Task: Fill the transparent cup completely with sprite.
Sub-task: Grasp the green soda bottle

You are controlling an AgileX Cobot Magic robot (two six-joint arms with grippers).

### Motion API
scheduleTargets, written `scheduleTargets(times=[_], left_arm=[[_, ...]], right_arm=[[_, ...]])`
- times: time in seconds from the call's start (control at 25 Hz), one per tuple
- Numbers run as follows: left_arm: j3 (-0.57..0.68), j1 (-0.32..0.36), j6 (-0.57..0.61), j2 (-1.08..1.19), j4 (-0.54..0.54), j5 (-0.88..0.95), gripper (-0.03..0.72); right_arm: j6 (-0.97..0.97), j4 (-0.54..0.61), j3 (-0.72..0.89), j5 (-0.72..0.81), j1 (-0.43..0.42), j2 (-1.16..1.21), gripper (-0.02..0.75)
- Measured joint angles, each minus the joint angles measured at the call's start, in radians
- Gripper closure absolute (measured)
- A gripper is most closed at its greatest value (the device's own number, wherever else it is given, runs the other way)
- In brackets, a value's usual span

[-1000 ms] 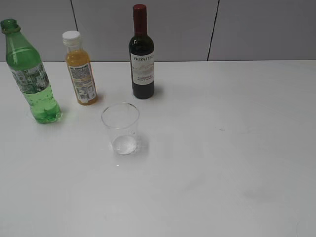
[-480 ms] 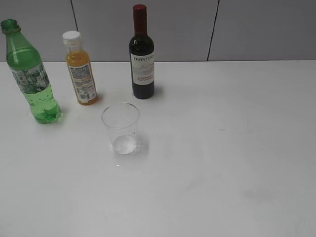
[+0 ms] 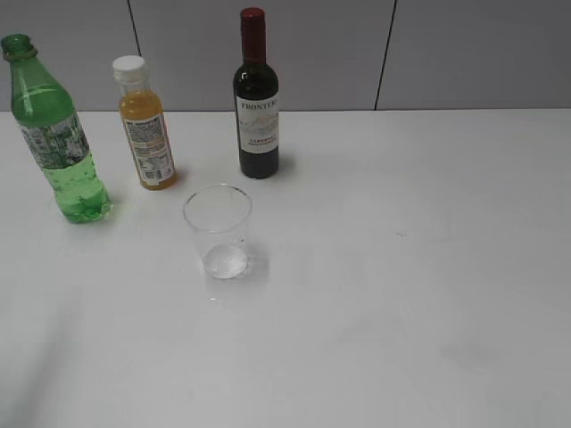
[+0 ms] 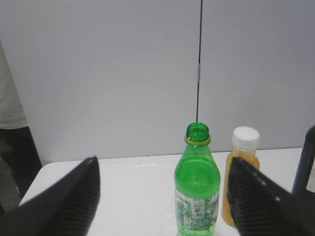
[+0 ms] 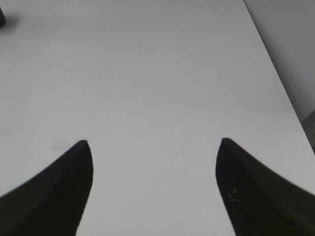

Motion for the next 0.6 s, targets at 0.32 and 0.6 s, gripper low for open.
scheduleTargets(times=[0.32,0.6], left_arm=[[0.000,0.000,-0.023,0.362,-0.032,-0.322,0.090],[0.054,0.000,-0.198,0.600,0.099,-0.579,0.094]], right_arm=[[0.000,0.000,0.000,0.000,0.000,0.000,0.146],[0.001,0.000,0.000,0.000,0.000,0.000,0.147]])
